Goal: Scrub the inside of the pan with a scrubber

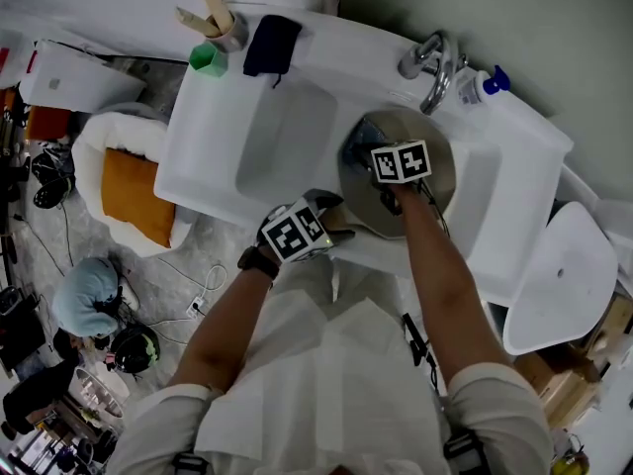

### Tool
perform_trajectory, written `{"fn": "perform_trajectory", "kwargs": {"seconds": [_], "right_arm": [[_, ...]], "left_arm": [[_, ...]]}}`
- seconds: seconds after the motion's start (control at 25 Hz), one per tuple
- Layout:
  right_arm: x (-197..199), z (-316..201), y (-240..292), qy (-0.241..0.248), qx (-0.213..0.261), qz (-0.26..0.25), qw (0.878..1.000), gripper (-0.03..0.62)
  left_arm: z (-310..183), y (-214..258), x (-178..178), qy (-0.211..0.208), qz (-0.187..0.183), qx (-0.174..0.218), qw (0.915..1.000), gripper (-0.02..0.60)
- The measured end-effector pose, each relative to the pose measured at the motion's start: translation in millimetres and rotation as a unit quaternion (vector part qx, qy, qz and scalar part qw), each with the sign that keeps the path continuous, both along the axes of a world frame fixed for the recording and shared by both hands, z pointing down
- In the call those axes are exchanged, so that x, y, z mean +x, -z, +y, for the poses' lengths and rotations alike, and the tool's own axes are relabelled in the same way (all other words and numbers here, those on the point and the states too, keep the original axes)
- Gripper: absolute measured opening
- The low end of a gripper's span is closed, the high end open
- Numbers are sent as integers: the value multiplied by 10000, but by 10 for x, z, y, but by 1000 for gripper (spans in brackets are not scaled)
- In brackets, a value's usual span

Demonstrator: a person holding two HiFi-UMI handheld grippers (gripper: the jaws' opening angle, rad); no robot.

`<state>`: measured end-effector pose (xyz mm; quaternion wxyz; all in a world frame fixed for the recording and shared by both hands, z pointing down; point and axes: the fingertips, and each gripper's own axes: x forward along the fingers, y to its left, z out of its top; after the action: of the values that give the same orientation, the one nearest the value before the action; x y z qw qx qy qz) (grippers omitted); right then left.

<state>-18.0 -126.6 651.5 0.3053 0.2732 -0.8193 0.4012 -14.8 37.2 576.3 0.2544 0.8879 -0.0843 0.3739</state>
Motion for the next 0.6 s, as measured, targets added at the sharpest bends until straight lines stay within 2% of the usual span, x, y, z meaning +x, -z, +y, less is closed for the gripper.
{"fn": "perform_trajectory", "kwargs": {"seconds": [0.28, 0.6], "right_arm": [[485, -532, -42, -1170, 230, 421, 9920, 15], [1352, -630, -165, -2110, 213, 1192, 9700, 15]], "left_arm": [[-11, 14, 0, -15, 3, 6, 10000, 299], [-20, 11, -15, -38, 24, -8, 10000, 290]]}}
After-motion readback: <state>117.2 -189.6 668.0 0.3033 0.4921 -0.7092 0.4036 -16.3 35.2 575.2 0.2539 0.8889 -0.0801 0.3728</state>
